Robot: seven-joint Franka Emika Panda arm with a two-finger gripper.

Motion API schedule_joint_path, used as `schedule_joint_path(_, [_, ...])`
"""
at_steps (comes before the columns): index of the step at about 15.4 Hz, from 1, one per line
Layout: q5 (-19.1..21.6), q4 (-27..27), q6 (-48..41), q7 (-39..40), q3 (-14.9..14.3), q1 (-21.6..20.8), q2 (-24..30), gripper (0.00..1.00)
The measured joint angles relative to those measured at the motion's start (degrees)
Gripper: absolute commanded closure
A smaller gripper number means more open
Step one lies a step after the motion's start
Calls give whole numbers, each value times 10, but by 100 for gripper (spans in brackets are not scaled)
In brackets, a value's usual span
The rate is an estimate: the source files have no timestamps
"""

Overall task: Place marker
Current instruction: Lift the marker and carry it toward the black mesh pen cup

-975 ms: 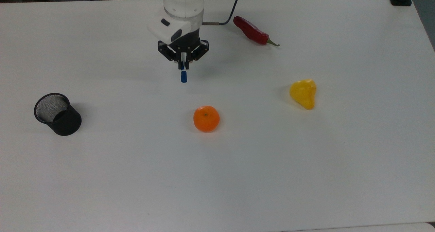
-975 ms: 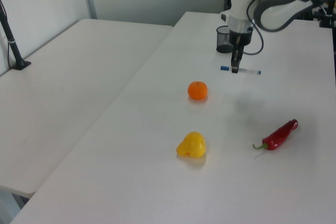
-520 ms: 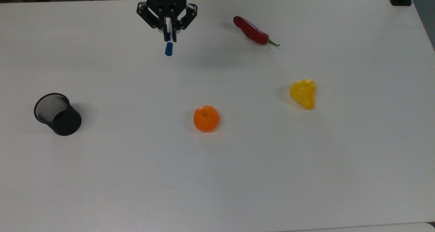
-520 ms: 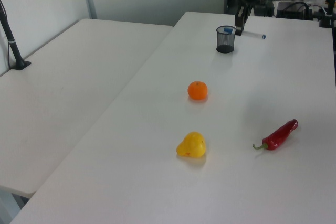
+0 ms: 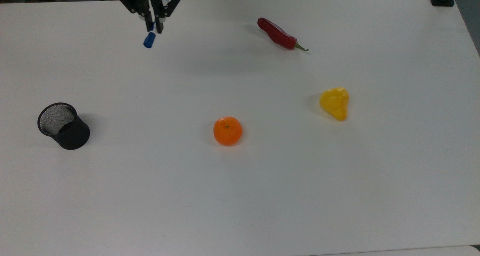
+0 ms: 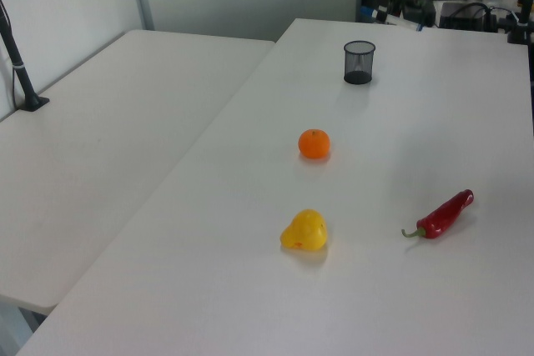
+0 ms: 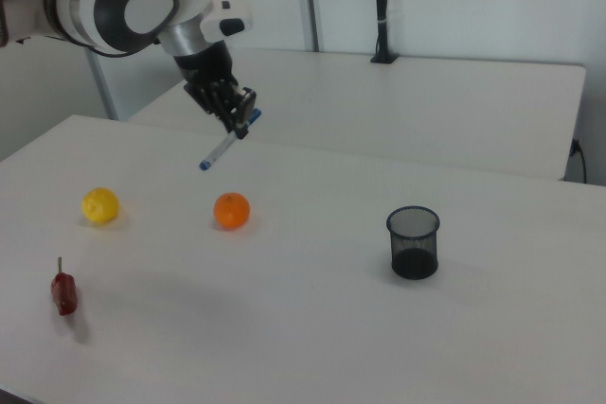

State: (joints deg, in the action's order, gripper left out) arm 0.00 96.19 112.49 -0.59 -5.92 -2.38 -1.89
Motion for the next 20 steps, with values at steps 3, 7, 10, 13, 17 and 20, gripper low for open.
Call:
schedule_joint_path(3, [0,2,88,0,-18,15,-6,100])
schedule_joint_path(7, [0,12,231,0,-26,45,-32,100])
schedule_joint_path(10, [0,30,345,0,-31,67,-64,100])
schedule_joint_path(13, [0,50,468,0,-34,95,-100,100])
schedule_joint_path(17, [2,57,587,-3,-34,128,-153,100])
schedule_joint_path(20, [5,60,673,-18,-34,135,-199,100])
